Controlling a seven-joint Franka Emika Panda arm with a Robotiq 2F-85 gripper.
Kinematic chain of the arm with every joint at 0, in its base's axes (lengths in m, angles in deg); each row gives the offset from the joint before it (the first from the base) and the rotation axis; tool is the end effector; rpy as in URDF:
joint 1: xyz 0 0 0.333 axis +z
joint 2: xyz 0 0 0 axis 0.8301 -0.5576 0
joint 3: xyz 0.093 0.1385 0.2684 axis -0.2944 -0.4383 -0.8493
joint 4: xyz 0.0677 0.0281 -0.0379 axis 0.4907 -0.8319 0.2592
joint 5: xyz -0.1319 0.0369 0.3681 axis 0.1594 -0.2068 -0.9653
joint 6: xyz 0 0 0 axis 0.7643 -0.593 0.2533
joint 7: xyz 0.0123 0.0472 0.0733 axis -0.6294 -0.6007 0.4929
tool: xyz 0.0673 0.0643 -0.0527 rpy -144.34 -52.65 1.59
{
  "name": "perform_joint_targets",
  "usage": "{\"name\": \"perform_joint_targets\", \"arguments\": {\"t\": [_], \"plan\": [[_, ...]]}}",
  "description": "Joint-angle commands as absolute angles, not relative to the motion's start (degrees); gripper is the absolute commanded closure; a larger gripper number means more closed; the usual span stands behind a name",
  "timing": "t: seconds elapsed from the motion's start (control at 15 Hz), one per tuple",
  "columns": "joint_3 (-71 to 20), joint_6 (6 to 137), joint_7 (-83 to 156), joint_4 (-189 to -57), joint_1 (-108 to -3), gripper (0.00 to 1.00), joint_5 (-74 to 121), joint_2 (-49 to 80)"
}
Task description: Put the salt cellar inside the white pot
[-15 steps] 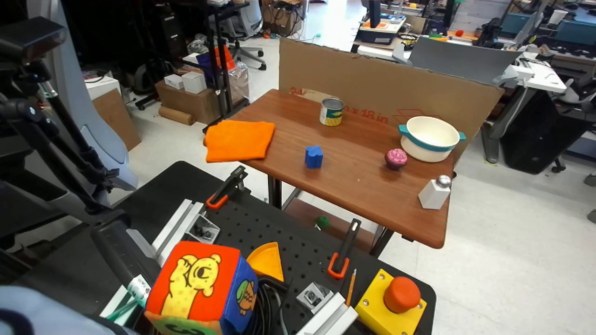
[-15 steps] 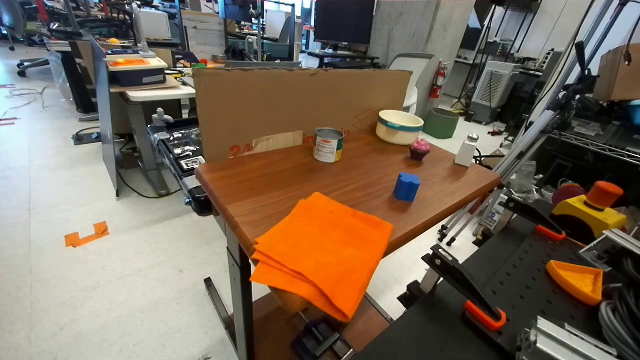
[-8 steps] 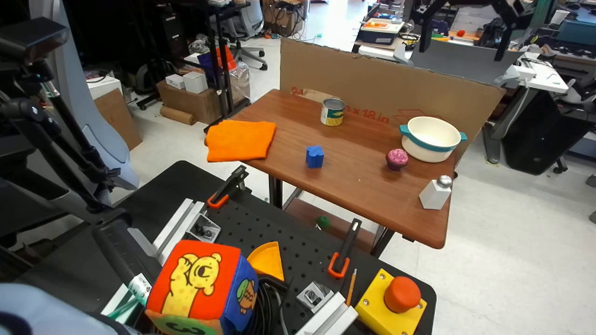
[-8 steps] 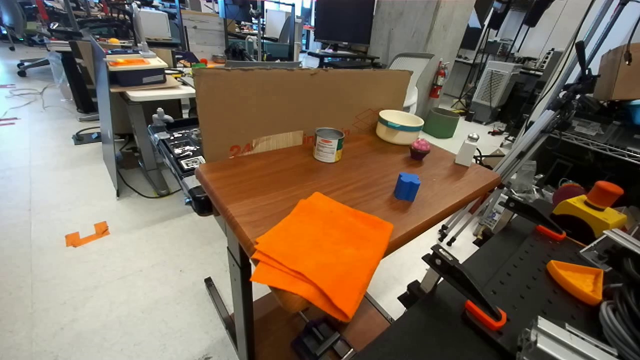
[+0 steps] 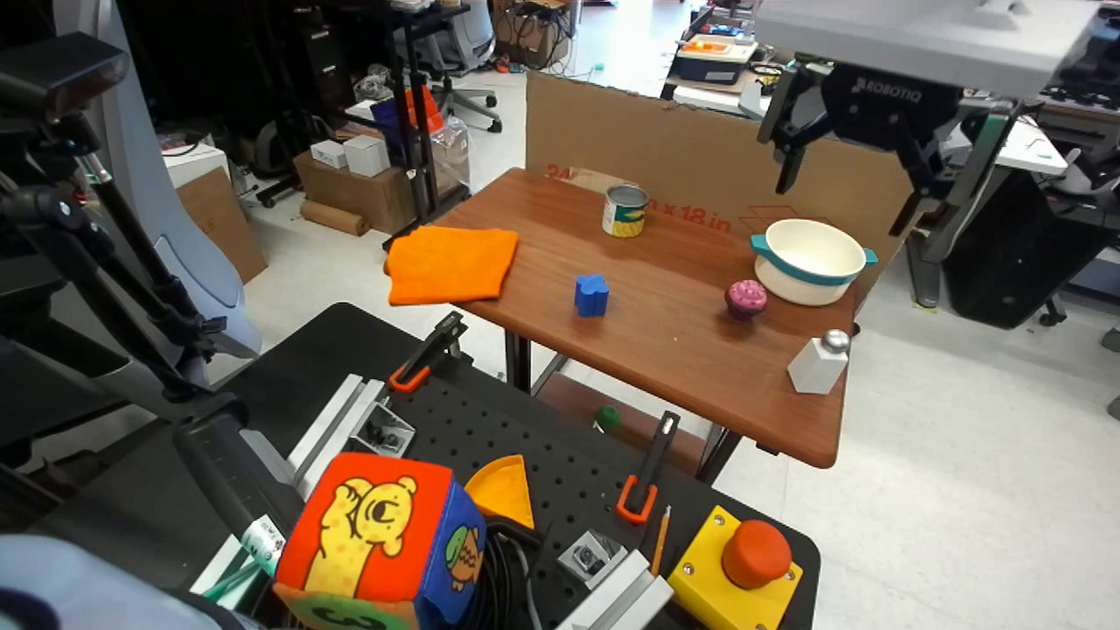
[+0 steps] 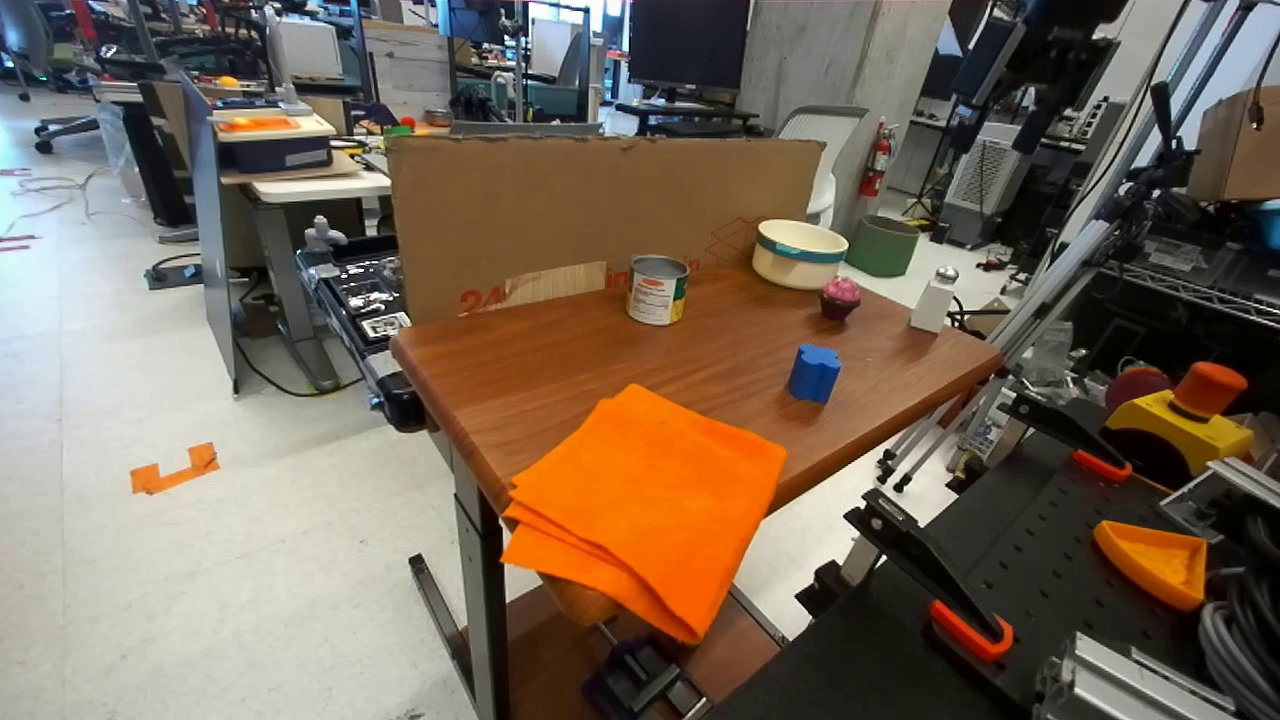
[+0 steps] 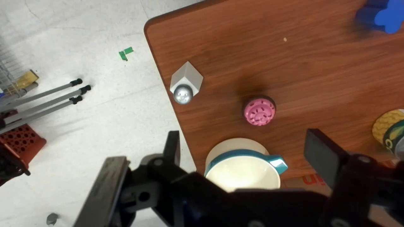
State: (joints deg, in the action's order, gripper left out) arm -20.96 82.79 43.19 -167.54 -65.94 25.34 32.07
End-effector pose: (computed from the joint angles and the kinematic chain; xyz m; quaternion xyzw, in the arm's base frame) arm 0.4816 -0.1579 0.3324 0.9908 -0.1088 0.0718 0.0371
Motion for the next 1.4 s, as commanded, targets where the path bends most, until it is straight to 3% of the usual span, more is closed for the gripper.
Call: {"name": "perform_joint_targets", "arguments": {"t": [0.0, 1.33], "plan": [[-19.6, 83.0, 49.0, -164.6, -66.8, 0.00, 21.1, 26.4], [-19.9, 69.3, 48.8, -140.6, -68.1, 0.00, 25.5, 0.2]]}}
